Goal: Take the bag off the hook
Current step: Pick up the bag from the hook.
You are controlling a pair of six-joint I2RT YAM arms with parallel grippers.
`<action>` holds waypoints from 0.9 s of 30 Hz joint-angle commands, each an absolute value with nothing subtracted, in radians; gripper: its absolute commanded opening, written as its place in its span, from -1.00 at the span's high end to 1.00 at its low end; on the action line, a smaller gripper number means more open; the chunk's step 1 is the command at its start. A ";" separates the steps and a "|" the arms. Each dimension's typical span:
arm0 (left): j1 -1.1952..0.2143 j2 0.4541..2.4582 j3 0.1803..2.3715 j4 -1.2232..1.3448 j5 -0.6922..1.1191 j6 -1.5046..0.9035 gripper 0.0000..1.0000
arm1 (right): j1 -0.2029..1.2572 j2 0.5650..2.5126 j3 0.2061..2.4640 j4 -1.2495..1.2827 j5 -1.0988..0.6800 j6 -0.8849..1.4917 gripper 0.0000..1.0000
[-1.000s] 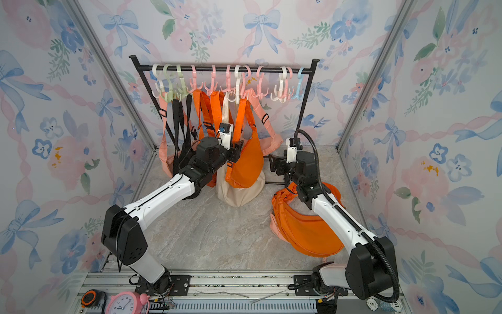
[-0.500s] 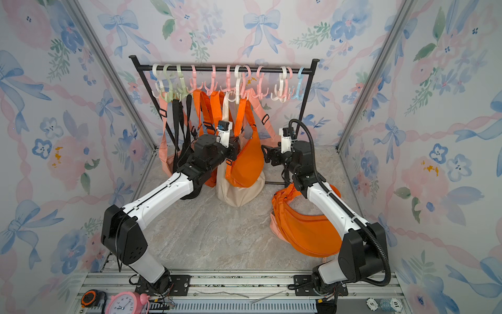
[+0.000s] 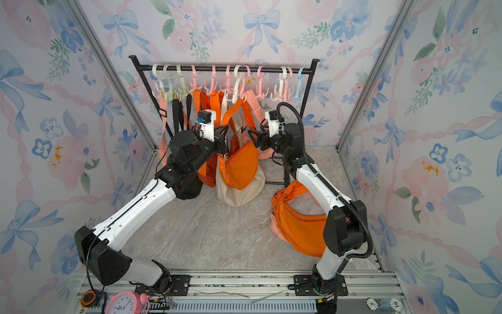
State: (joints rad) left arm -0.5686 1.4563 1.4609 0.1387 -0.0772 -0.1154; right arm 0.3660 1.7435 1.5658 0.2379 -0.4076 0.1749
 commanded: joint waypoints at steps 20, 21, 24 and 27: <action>-0.506 1.362 1.476 0.081 -0.069 -0.103 1.00 | 0.383 2.071 2.037 0.074 -0.480 0.170 -0.55; -0.505 1.363 1.477 0.081 -0.071 -0.103 1.00 | 0.384 2.079 2.048 0.072 -0.482 0.170 -0.53; -0.500 1.363 1.473 0.086 -0.068 -0.106 1.00 | 0.384 2.095 2.070 0.072 -0.489 0.179 -0.42; -0.496 1.369 1.473 0.087 -0.065 -0.110 1.00 | 0.384 2.098 2.077 0.078 -0.502 0.188 -0.20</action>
State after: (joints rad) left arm -0.5060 1.3838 1.4609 0.0715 -0.0769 -0.1127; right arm 0.3702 2.0876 2.0331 0.0860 -0.4744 0.1768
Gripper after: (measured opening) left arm 0.055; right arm 0.622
